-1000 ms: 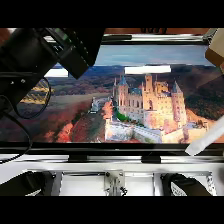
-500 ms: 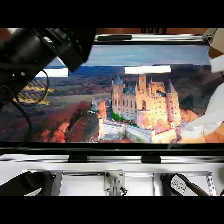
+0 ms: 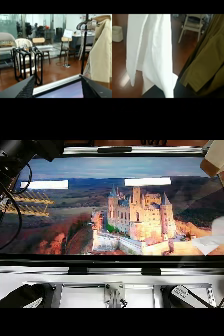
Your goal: Fold the shirts.
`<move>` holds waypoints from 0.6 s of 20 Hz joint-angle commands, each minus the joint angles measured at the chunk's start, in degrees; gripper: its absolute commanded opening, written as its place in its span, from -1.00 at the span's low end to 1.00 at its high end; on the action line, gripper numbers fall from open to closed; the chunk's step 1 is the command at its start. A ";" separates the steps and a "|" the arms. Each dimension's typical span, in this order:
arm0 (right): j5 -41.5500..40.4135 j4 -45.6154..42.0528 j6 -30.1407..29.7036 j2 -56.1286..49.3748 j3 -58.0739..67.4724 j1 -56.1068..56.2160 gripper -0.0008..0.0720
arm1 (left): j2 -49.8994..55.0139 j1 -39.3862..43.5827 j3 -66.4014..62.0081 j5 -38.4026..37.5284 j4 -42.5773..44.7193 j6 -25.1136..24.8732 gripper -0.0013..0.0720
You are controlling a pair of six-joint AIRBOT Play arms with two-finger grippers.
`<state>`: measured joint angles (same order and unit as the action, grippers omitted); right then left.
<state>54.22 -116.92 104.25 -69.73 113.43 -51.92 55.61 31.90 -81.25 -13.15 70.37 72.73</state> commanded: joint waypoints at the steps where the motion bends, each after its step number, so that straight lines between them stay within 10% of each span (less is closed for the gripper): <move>1: -4.20 4.02 -1.51 -1.25 0.07 -3.30 -0.85 | 0.00 -1.20 0.00 -5.18 -0.04 1.11 0.90; 12: -1.46 10.54 -1.73 -3.19 0.07 -15.80 -0.85 | 0.20 -1.22 0.00 -10.29 -0.02 3.02 0.63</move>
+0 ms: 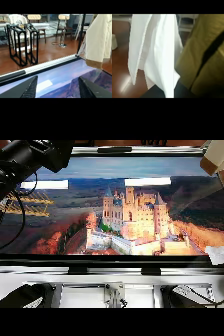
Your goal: Fold the shirts.
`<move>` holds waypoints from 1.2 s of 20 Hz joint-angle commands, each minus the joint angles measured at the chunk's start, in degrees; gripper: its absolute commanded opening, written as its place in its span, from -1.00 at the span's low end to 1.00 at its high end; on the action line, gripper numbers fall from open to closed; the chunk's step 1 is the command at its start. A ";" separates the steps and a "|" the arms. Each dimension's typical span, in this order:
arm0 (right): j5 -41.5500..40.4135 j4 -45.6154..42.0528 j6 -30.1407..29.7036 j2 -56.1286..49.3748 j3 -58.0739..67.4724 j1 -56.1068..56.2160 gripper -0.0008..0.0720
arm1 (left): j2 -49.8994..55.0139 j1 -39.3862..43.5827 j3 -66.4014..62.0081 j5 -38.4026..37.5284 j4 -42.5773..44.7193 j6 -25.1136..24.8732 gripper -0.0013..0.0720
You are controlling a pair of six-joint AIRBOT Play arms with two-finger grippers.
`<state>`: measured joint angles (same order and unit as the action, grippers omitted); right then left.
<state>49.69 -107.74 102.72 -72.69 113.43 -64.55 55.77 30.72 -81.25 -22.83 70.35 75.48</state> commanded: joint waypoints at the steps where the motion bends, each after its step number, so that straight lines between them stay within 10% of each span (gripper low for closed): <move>1: 4.31 1.40 -0.17 -0.17 0.07 -4.17 -0.85 | 0.04 -0.04 0.00 -0.61 0.02 0.26 0.63; 13: 11.41 -4.68 4.57 3.08 0.07 -6.16 -0.84 | 0.04 -0.07 0.00 -0.59 0.28 0.20 0.64; 16: 11.50 -3.98 4.52 3.65 0.07 -6.16 0.15 | 0.02 -0.11 0.00 -0.57 0.85 0.04 0.63; 24: 20.22 -0.04 4.26 10.27 0.07 -6.14 0.15 | 2.60 -0.11 0.00 -0.20 0.83 0.07 0.64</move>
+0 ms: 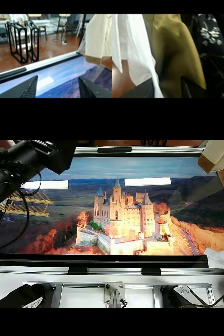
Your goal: Fold the shirts.
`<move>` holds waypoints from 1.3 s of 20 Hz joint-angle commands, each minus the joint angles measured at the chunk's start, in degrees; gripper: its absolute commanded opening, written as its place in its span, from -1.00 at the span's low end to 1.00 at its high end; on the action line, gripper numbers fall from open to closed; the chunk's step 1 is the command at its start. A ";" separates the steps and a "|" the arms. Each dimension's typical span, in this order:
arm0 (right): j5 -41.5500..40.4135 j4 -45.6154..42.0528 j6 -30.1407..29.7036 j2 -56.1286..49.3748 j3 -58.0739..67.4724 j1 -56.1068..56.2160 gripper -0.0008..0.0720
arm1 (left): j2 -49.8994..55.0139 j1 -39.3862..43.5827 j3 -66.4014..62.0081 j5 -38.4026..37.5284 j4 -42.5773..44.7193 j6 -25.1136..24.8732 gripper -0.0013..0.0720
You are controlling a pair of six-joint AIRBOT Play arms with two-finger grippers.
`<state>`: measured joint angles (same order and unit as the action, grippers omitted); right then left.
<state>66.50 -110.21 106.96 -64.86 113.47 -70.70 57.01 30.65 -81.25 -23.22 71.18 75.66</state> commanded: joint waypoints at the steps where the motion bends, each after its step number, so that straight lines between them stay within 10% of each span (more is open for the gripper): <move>1: 5.03 3.96 -0.13 3.48 0.02 0.00 0.15 | 2.32 -0.04 0.00 0.17 0.00 -0.11 0.64; 11: 22.40 31.21 -11.15 8.26 -0.04 5.20 0.15 | 5.07 -1.14 -0.04 -15.93 0.50 -0.11 0.63; 18: 30.16 31.74 -11.45 4.59 -0.04 28.70 0.15 | 5.29 -4.48 -0.02 -25.88 8.68 0.17 0.63; 26: 30.32 20.59 -4.76 -18.10 -0.04 74.84 0.28 | 18.12 -13.31 -0.02 -55.43 12.24 10.67 0.50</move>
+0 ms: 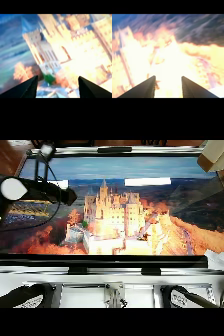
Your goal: Fold the shirts.
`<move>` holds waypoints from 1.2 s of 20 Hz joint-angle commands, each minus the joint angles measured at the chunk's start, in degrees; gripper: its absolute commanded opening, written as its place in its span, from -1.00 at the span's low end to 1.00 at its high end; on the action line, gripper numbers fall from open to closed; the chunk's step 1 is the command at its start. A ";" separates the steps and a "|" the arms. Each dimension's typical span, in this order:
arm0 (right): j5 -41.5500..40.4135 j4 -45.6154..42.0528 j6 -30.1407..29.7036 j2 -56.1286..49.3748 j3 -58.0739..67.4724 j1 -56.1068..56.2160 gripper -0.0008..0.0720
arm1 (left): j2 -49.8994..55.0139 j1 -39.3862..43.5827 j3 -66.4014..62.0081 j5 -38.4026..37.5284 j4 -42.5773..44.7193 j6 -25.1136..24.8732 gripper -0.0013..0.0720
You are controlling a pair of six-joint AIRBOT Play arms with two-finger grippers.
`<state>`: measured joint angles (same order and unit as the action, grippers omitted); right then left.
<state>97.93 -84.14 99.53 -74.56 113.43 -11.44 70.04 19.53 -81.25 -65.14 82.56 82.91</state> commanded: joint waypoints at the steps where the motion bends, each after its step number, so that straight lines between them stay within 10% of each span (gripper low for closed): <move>1: -0.35 -2.54 1.14 -11.96 0.00 17.86 0.28 | 7.08 -2.25 -0.02 -17.79 0.85 5.60 0.51; 4: 0.39 6.47 2.29 -20.37 0.00 18.53 0.28 | 8.37 -1.77 0.00 -19.19 1.40 9.18 0.53; 8: -1.18 -3.72 2.43 -22.56 0.00 20.50 0.28 | 9.22 -2.01 -0.02 -12.70 4.44 18.23 0.53; 24: -2.40 -5.49 5.66 -23.37 -1.18 20.55 0.28 | 9.70 -2.01 -0.02 -11.34 4.46 18.78 0.53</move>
<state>95.55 -89.56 105.06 -97.89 112.25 9.06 79.72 17.54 -81.25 -76.53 87.02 101.60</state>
